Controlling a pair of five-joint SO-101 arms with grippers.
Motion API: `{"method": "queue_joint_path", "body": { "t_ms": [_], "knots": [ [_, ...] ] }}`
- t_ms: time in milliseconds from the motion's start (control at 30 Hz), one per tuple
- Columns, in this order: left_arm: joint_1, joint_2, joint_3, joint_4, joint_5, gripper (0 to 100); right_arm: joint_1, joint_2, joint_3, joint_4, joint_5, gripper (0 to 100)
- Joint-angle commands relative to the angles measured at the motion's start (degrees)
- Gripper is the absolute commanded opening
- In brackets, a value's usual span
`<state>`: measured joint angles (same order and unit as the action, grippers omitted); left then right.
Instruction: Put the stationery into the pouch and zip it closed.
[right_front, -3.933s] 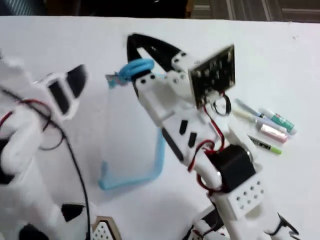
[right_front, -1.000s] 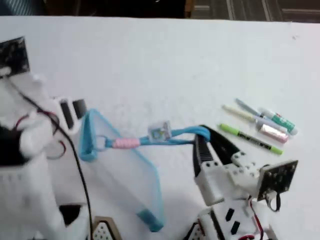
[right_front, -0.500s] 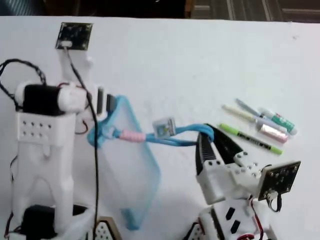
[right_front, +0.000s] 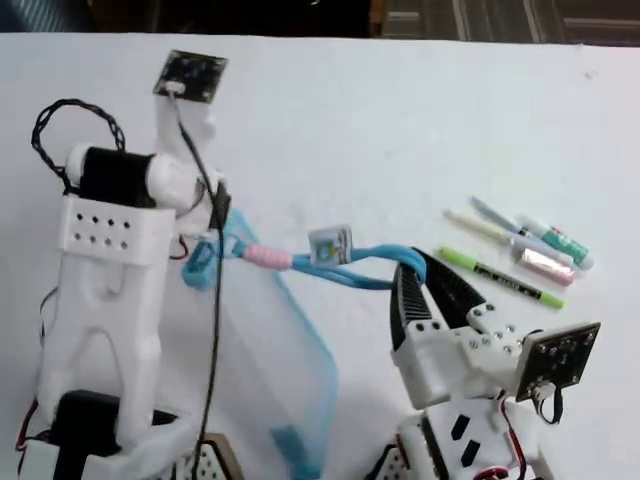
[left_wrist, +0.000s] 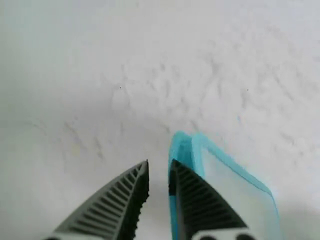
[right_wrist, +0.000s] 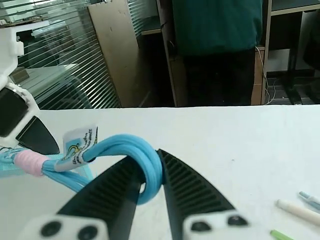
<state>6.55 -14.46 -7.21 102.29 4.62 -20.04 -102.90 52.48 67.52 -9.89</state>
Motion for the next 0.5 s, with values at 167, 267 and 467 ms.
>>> {"method": "queue_joint_path", "body": {
  "t_ms": [167, 267, 467],
  "knots": [
    [1.2, 0.0, -10.7, 0.2, 0.3, 2, 0.3, 0.0, -0.3, 0.0, 0.1, 1.6],
    [1.2, 0.0, -14.5, 0.2, 0.6, 2, 0.3, 0.0, -0.3, 0.0, 0.1, 1.6],
    [-1.2, 0.5, -18.3, 0.2, 2.6, 7, 0.3, 0.0, -0.3, 0.2, 0.1, 1.6]
  ]
}}
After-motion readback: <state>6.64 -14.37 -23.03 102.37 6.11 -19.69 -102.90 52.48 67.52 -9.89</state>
